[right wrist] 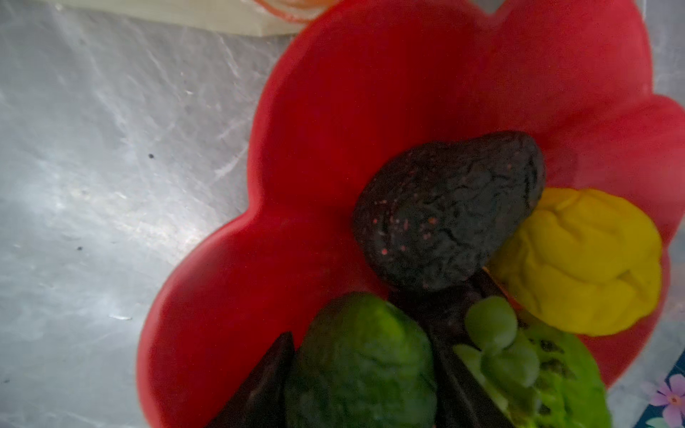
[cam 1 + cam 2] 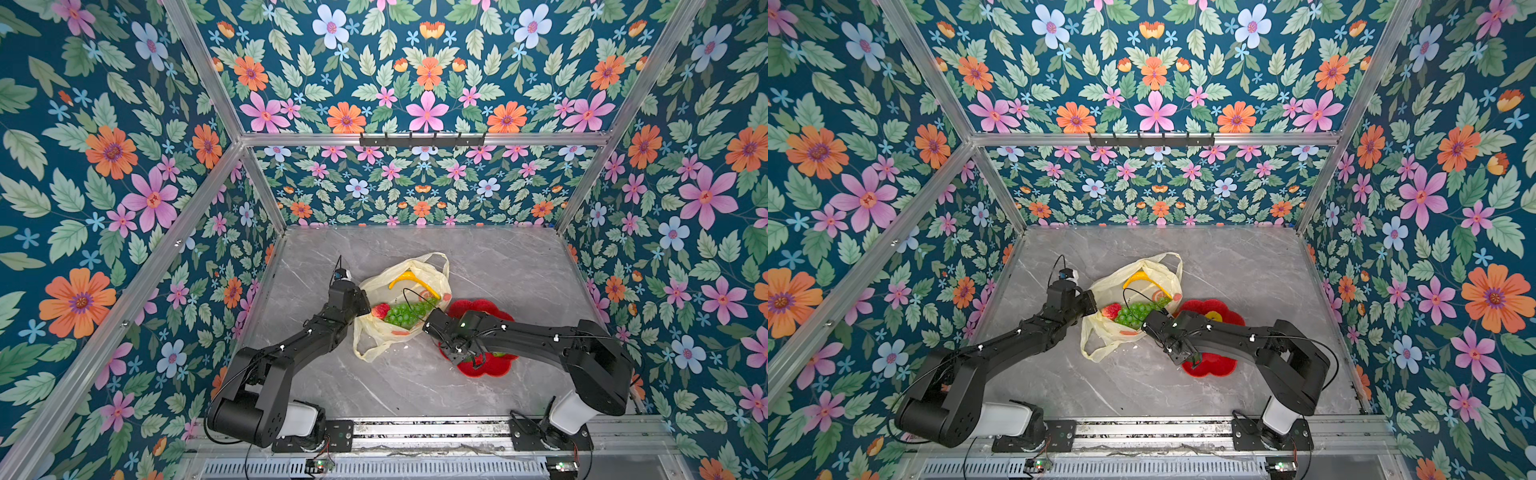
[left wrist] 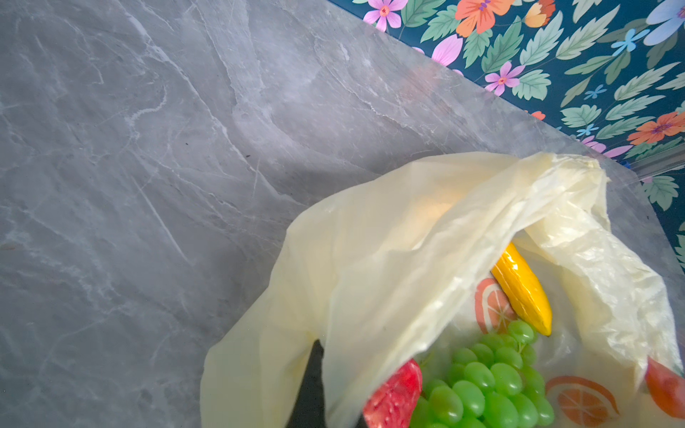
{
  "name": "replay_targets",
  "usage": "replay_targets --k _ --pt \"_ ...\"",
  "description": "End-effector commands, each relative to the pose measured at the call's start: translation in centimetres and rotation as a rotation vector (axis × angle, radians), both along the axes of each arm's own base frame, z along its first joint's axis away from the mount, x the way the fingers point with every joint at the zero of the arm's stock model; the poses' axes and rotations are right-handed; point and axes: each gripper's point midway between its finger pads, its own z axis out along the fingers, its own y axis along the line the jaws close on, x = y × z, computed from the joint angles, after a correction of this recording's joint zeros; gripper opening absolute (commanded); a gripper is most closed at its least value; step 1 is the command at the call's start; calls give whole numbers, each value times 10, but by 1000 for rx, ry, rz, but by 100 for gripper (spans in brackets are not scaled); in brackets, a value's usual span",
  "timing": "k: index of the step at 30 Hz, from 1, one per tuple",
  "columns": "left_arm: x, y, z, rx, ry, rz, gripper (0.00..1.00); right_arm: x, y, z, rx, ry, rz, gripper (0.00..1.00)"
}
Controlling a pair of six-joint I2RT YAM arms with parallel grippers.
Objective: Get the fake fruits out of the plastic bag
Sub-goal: 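Lower the green fruit onto the red plate and open the right gripper, then reach the right gripper into the bag toward the red strawberry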
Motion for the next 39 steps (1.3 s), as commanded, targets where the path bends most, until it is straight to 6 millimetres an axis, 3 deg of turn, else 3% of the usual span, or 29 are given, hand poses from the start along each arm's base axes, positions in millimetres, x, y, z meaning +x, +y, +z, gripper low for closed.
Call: replay_targets --k 1,4,17,18,22,25,31,39 --pt "2 2 2 4 -13 7 0 3 -3 2 -20 -24 0 60" --pt "2 1 2 4 -11 5 0 3 -4 -6 -52 -7 1 61" --pt "1 1 -1 7 1 2 0 4 8 7 -2 -13 8 62" --pt "1 1 0 7 -1 1 0 5 11 19 36 -33 9 62" --pt "-1 2 -1 8 3 2 0 8 22 38 103 -46 3 62" --pt "-4 3 -3 6 10 3 0 12 42 57 205 -54 -19 62" --pt "-12 5 -13 -2 34 8 0 29 112 93 493 -38 -57 61" --pt "-22 12 -30 30 94 27 0 61 174 88 620 67 -228 61"
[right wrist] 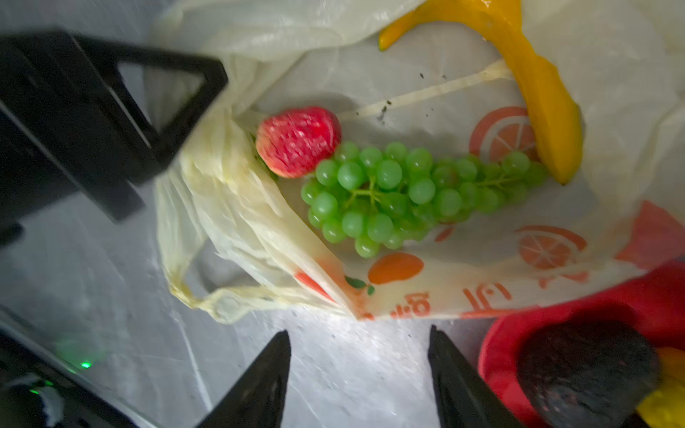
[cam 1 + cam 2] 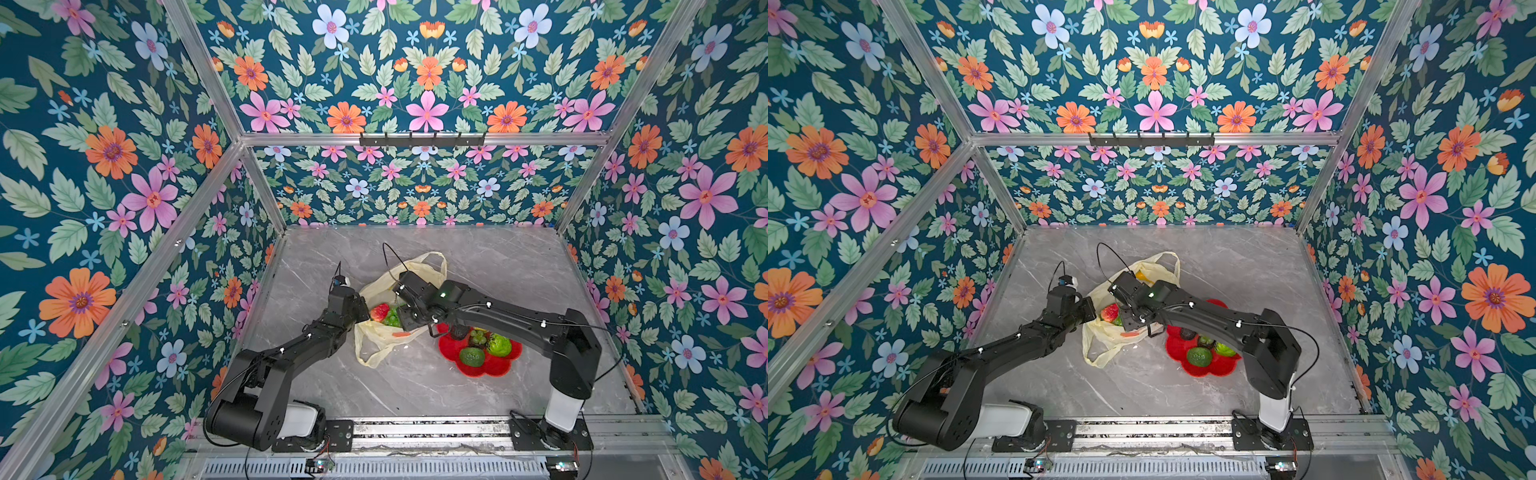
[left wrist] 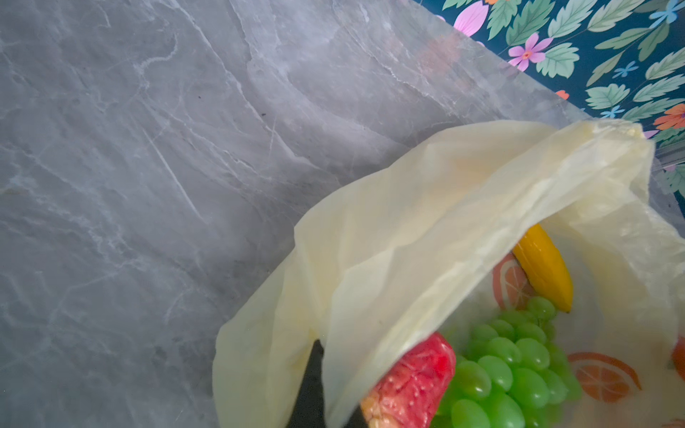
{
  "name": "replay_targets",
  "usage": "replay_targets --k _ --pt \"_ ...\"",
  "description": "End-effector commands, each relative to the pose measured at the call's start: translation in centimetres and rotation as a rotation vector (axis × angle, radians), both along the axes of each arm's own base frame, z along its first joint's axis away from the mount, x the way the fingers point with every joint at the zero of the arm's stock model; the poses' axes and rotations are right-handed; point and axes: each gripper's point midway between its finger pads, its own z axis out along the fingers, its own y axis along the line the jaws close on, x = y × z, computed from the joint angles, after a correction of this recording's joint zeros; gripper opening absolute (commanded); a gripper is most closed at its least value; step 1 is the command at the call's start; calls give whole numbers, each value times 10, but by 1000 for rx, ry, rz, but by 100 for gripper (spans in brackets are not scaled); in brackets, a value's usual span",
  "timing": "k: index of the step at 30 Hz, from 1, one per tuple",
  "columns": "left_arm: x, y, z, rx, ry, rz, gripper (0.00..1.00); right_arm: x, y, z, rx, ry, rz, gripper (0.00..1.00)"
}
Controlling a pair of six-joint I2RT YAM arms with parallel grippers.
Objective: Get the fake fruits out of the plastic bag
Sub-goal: 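Reach the right gripper into the bag toward the red strawberry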
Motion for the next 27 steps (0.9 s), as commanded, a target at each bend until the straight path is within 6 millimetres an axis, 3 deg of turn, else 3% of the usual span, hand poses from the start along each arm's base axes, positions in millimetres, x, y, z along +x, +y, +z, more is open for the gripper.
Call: replay_targets --k 1,7,11,16,22,27 --pt "-5 6 -10 26 34 16 0 0 24 -2 109 99 -65 61" --pt "-9 10 -17 19 55 28 0 14 56 2 217 137 -123 57" --pt "-9 11 -15 5 47 36 0 15 76 -14 277 206 -160 55" --pt "-10 8 -11 -29 33 35 0 19 80 -36 285 231 -218 55" --pt "-11 7 -11 -42 34 33 0 24 93 -42 325 252 -230 55" --pt "-12 6 -10 -55 30 32 0 28 90 -56 304 266 -294 55"
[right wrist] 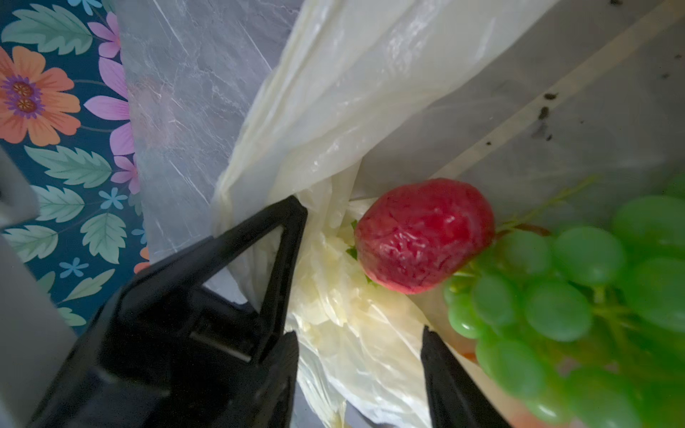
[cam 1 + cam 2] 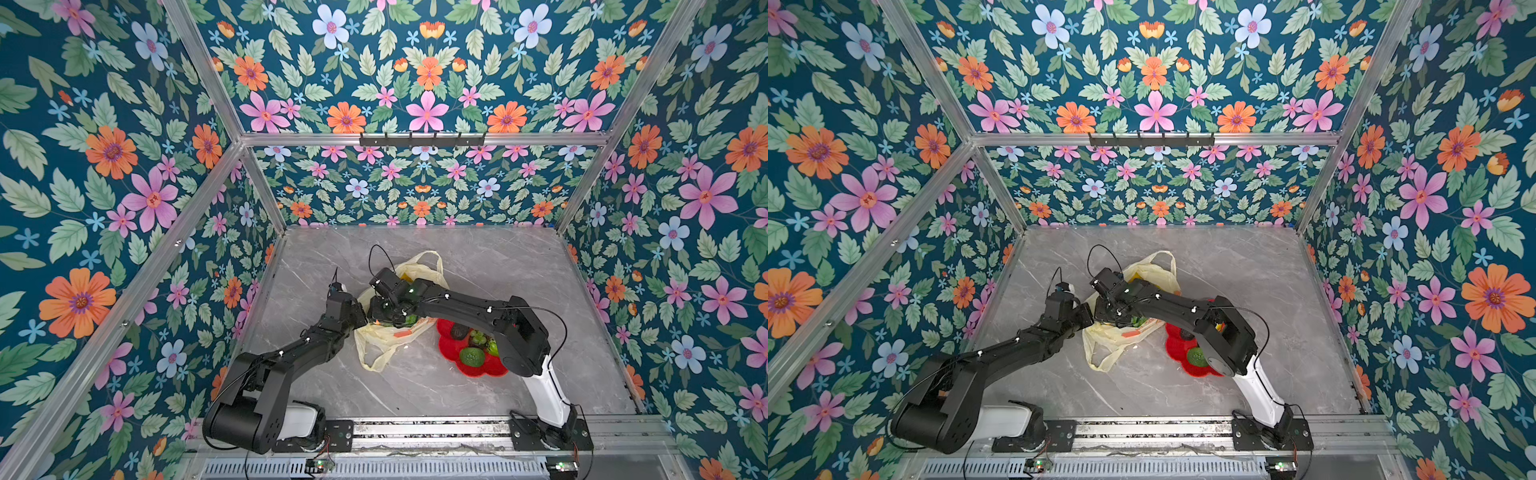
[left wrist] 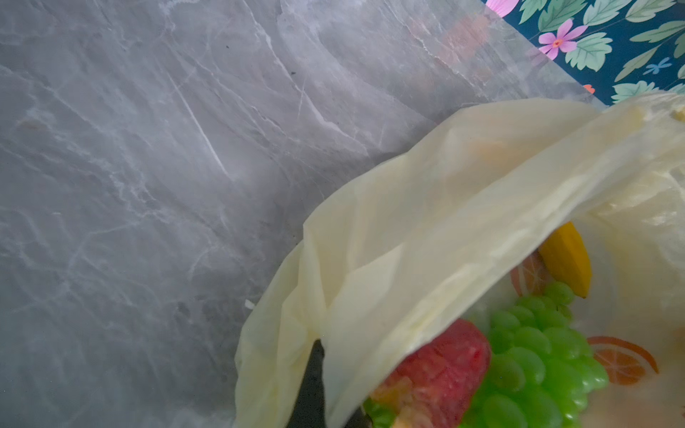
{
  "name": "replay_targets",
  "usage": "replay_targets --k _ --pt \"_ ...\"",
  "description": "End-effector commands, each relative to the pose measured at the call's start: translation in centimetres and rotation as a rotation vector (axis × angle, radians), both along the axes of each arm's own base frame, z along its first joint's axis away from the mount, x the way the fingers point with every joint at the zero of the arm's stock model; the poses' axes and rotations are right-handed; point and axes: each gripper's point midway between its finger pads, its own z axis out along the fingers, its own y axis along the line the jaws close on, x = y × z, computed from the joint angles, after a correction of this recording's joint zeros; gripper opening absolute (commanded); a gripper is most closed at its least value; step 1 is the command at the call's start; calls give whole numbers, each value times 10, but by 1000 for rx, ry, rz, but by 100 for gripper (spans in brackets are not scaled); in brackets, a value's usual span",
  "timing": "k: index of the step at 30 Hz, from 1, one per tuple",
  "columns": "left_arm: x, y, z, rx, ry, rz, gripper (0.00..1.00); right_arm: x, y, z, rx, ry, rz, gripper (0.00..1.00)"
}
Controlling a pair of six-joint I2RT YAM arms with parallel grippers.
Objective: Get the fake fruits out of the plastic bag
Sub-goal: 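Reach the right gripper into the bag toward the red strawberry, then grasp the red strawberry with the right gripper and lift it out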
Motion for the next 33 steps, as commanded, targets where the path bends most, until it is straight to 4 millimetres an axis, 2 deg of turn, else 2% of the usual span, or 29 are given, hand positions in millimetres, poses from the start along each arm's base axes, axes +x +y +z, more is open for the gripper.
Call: replay_targets --k 1,5,9,12,18,33 --pt "1 -3 5 -21 -17 -6 0 7 -2 -4 7 4 -64 55" --pt "-1 -4 6 -34 -19 -11 0 12 -2 -13 10 36 -89 56" --pt "-2 -6 9 -50 -23 -18 0 16 -1 -20 6 53 -102 63" --pt "-2 -5 8 -47 -21 -12 0 19 0 -26 7 74 -105 65" --pt "-3 -7 14 -60 -29 -18 0 27 -6 -39 -53 86 -121 69" --pt "-6 -7 13 -64 -28 -20 0 46 -11 -57 -145 35 -105 63"
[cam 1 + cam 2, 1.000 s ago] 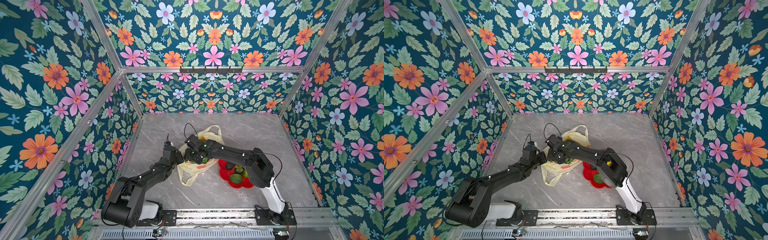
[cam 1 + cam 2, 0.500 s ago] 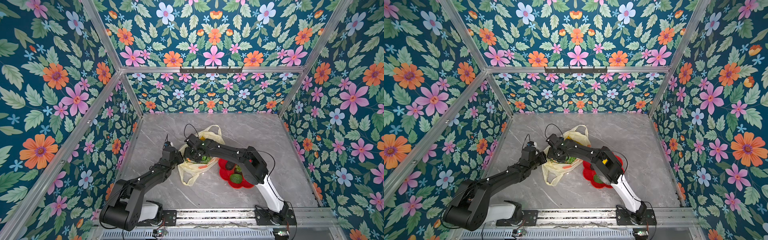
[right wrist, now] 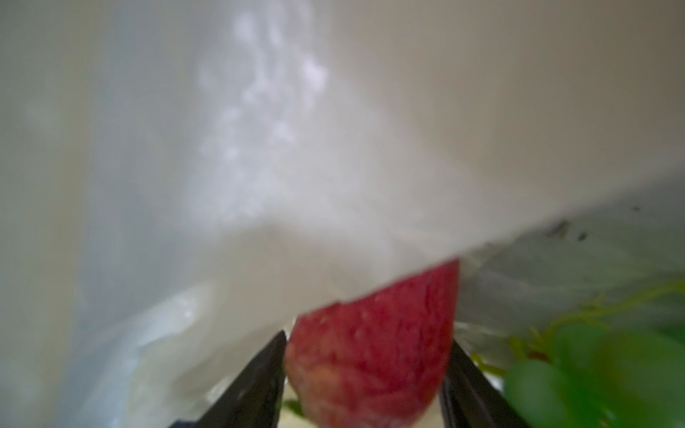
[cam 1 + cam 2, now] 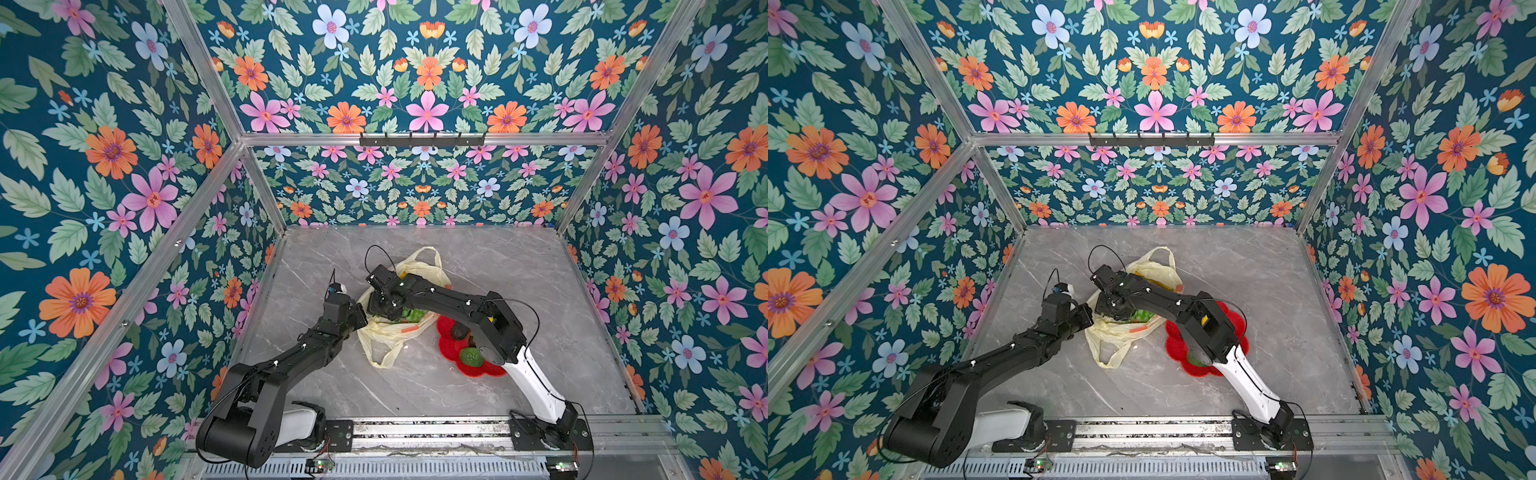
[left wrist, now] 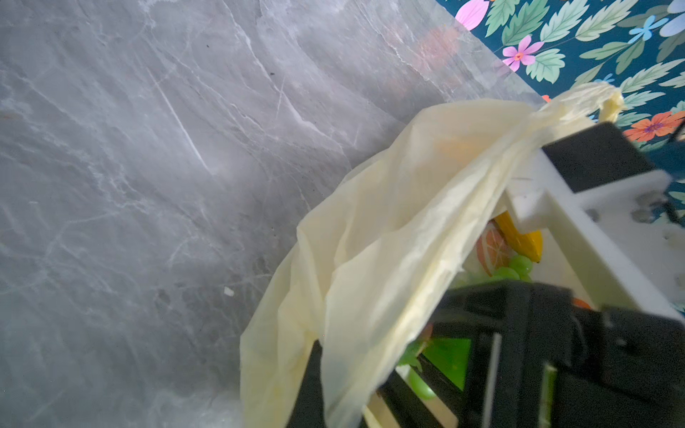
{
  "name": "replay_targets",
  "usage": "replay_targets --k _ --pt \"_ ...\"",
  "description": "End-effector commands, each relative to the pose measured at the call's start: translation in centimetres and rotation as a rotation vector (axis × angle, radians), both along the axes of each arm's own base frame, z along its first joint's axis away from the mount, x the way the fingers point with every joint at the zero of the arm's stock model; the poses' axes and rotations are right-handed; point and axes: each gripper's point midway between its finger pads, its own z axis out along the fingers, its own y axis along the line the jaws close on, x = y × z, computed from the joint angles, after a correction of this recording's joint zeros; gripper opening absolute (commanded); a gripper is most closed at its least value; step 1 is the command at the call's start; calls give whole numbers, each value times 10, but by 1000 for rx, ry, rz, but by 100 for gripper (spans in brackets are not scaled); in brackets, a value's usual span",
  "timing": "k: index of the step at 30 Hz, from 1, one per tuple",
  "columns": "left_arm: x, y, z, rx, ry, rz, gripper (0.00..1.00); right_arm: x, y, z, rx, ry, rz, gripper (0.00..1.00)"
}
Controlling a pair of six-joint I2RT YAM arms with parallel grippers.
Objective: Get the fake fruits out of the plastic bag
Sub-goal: 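Grasp the red strawberry with the right gripper and lift it out, then carry the strawberry with the right gripper over the red plate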
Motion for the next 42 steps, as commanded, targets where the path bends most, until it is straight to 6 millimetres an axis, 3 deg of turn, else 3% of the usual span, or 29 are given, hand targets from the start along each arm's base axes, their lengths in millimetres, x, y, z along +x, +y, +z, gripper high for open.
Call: replay_targets --k 1,10,17,35,42 --pt "0 -1 2 -5 -5 -1 0 4 -12 -10 -70 -9 1 63" --pt "-1 -1 1 -7 -4 -4 0 15 -16 -15 -116 -39 12 63" --pt "-2 -1 -3 -5 3 -6 0 19 -16 -7 -116 -73 37 52" --pt "14 3 0 74 -6 -5 0 2 -9 57 -1 -134 158 48" --pt "26 16 10 172 -32 40 0 -24 -34 100 11 -164 278 48"
